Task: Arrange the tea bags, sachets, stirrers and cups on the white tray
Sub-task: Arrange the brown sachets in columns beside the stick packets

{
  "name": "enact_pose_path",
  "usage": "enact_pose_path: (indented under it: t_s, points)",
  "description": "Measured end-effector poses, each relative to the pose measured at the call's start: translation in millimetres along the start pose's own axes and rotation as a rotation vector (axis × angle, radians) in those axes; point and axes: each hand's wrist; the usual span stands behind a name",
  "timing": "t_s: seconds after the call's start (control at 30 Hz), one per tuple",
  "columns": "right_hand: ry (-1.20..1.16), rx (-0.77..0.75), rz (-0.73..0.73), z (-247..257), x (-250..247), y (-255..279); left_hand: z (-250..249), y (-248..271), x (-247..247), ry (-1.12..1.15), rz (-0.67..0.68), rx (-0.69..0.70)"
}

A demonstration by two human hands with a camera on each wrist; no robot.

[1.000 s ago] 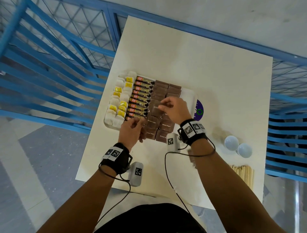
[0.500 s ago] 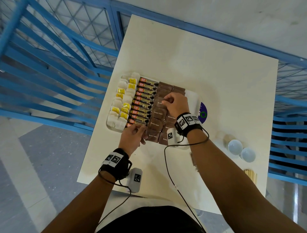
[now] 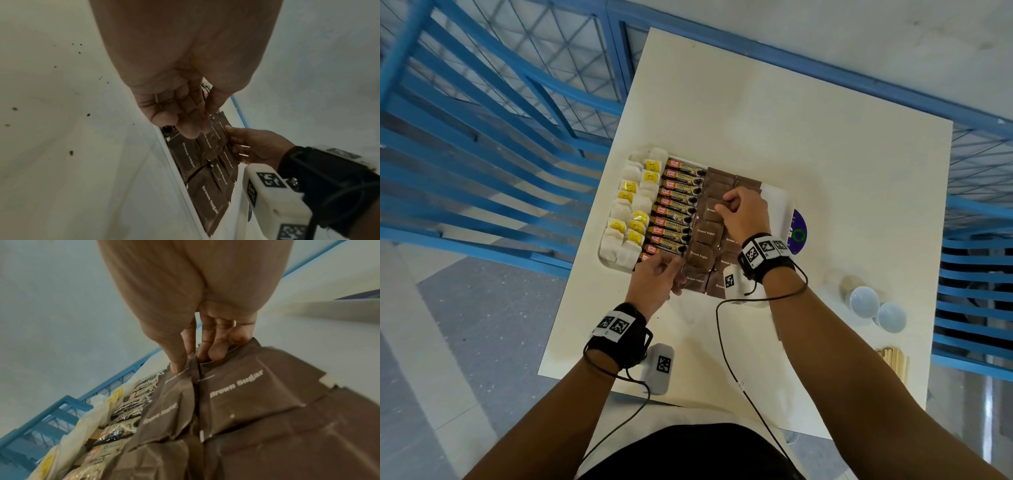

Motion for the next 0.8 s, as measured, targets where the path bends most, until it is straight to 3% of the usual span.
enact_pose_path:
  t_s: [0.2, 0.4, 0.53, 0.67, 0.8]
  points:
    - [-0.095, -0.033, -0.081, 9.9, -20.2, 12.1, 2.2, 1.6, 1.4, -0.013, 0.021, 0.021]
    - [-0.142, -0.045, -0.051, 7.6, -56.4, 61.8, -12.1, 13.7, 15.4, -0.094, 0.089, 0.124]
    - [-0.155, 0.007, -0.062, -20.7, -79.0, 109.1, -17.3, 22.2, 42.4, -0.208, 0.178, 0.247]
    - [-0.244, 0.131, -0.168, -64.4, -107.2, 156.0, -17.7, 31.7, 82.5, -0.337, 0.291, 0.334]
    - [-0.187, 0.247, -0.250, -106.1, -135.7, 198.9, -20.5, 47.6, 123.6, -0.501, 0.351, 0.516]
Point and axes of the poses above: each hand's wrist, its own y-axis away from the middle knuckle, its own x-axis out of the palm, z = x × y, and after that the axes turned 12 degrees about -y, right-handed
